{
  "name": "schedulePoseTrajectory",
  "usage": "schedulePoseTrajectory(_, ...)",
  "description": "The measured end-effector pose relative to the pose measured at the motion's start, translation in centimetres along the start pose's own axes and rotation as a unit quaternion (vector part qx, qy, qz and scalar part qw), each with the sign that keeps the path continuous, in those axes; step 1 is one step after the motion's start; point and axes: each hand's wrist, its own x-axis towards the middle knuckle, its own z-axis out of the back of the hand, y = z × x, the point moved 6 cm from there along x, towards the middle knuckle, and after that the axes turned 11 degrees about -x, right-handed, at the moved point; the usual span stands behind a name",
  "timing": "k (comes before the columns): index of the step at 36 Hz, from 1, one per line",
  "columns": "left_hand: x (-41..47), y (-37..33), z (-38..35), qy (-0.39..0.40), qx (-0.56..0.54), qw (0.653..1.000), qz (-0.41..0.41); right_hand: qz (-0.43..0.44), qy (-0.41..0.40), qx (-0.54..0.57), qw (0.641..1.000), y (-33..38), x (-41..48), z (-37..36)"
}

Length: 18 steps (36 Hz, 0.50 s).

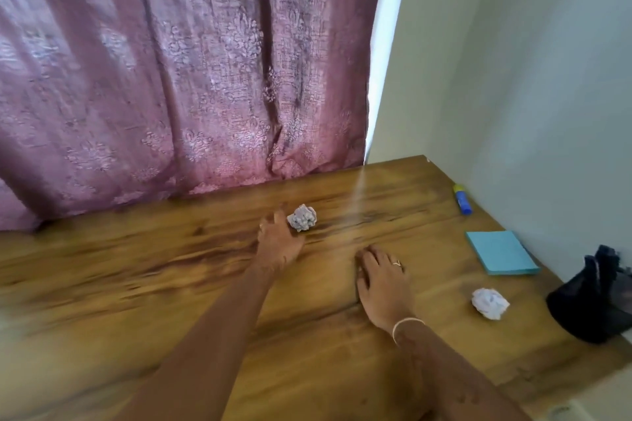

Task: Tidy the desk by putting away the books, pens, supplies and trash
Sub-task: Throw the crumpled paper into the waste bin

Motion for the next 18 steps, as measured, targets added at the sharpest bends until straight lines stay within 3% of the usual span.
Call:
schedulePoseTrajectory(5,2.1,-1.6,-1.5,-0.001,0.084,0.994,-0.072,0.001,-0.01,0.011,1.0,-0.1,0.6,0.1)
schedulePoseTrajectory(11,3.3,-2.4,-2.8,-0.024,0.153,0.984,-0.087,-0.001,-0.006,0.007,1.0,-0.2,0.9,0.1)
schedulePoseTrajectory(18,3.5,-2.8,-3.2,-0.034,0.138,0.984,-0.11,-0.001,0.005,0.009,1.0,-0.3,0.9,0.1)
